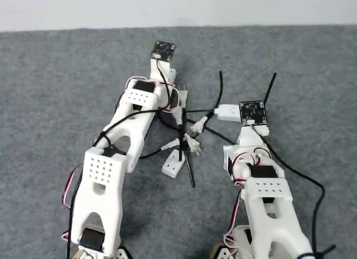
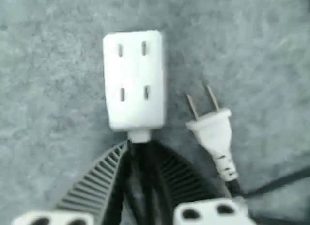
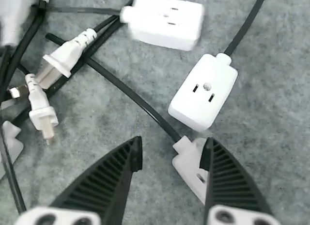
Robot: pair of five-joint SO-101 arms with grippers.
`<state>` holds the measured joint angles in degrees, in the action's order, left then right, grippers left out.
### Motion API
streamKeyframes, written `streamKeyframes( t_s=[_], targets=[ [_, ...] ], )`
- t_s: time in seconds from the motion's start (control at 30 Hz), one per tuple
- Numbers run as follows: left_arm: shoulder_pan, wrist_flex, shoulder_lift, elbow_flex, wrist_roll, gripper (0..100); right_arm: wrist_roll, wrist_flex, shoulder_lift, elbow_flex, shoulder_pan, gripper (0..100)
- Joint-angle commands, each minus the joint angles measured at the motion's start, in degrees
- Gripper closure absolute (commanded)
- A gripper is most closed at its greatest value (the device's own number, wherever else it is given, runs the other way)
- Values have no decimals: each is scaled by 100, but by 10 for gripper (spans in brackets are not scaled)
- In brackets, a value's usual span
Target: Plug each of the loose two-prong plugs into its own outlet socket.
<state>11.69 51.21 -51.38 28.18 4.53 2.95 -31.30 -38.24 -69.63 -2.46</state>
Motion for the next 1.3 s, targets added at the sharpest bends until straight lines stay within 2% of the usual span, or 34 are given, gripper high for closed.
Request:
streamKeyframes(
  t_s=[0.0, 0.2, 0.33, 0.5, 0.57, 0.7, 0.9, 1.27],
  targets=[
    [-105, 44, 79, -22, -105, 988, -44, 84, -22, 70, 31, 805],
    [-97, 185, 149, -31, -70, 988, -44, 110, -4, 70, 40, 805],
    [-88, 862, 369, -40, -44, 988, -44, 127, 13, 70, 40, 805],
    [-123, 1890, 932, -48, 844, 988, -44, 127, 13, 70, 40, 805],
    [-88, 2268, 1152, -84, 958, 988, -44, 127, 13, 70, 40, 805],
    [-9, 2497, 1741, -708, 967, 988, -44, 136, 13, 70, 40, 805],
    [149, 2057, 3200, -2914, 958, 988, -44, 136, 13, 70, 40, 805],
    [369, -413, 7024, -8066, 949, 987, -44, 136, 13, 70, 31, 805]
  ],
)
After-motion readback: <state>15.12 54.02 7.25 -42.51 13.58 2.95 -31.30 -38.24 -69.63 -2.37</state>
